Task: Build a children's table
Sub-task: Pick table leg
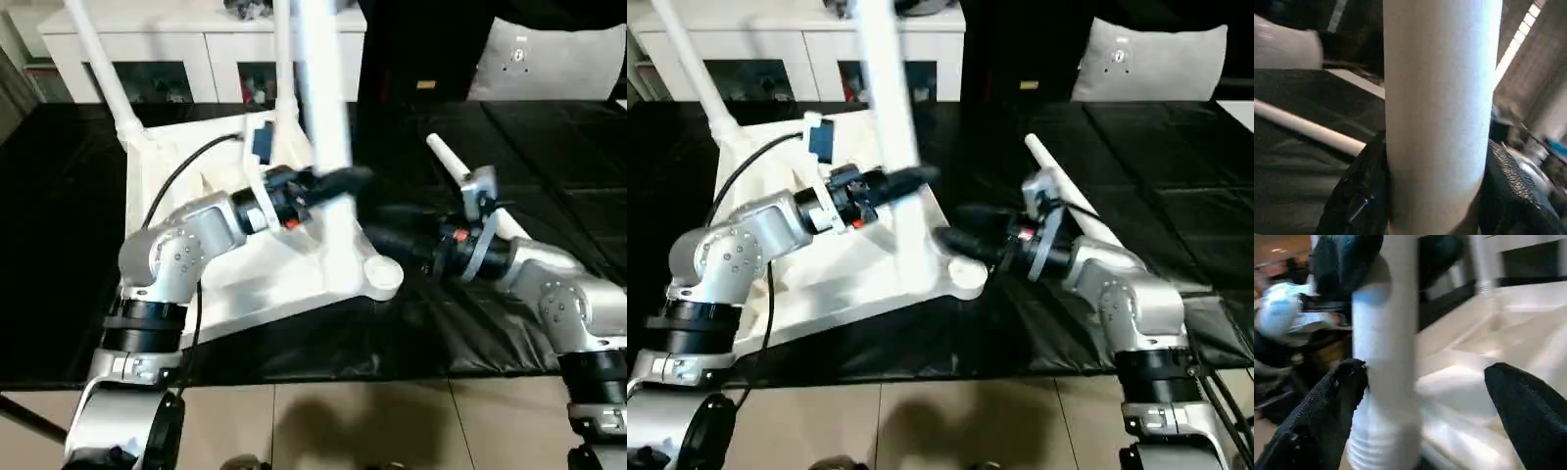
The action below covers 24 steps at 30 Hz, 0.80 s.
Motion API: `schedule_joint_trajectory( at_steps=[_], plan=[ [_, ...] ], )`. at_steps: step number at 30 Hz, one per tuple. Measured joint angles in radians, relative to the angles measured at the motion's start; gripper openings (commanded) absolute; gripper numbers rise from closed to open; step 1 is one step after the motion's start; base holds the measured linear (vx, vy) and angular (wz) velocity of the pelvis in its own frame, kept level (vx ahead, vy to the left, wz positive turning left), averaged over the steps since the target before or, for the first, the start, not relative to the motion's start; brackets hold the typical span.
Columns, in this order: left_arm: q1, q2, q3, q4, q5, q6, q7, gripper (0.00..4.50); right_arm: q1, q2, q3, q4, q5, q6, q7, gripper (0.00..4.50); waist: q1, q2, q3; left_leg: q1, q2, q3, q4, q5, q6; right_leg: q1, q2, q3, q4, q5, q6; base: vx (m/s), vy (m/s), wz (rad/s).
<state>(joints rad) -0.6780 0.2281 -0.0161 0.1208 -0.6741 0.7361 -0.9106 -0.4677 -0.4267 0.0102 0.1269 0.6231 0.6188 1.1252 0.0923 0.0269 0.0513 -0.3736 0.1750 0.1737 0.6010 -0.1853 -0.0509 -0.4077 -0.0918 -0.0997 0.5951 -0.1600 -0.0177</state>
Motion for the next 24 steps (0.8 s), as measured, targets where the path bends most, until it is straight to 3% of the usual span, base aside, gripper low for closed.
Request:
schedule_joint_trajectory(
  at_steps=[7, 24],
  plan=[
    [0.007, -0.015, -0.042, -0.02, 0.004, -0.027, -0.046, 1.93, -0.014, 0.016, 0.047, 0.014, 0.004, 0.014, 0.06, 3.53, 0.0, 0.0, 0.0, 0.0, 0.0, 0.0, 0.001, 0.0, 0.0, 0.0, 0.0, 0.0, 0.0, 0.0, 0.0, 0.0, 0.0, 0.0],
    [0.005, -0.017, -0.054, 0.008, 0.044, -0.081, -0.048, 1.93, -0.019, 0.025, 0.069, 0.045, -0.009, 0.014, 0.073, 2.18, 0.002, 0.0, 0.0, 0.0, 0.0, 0.0, 0.001, 0.0, 0.0, 0.0, 0.0, 0.0, 0.0, 0.0, 0.0, 0.0, 0.0, 0.0]
  ],
)
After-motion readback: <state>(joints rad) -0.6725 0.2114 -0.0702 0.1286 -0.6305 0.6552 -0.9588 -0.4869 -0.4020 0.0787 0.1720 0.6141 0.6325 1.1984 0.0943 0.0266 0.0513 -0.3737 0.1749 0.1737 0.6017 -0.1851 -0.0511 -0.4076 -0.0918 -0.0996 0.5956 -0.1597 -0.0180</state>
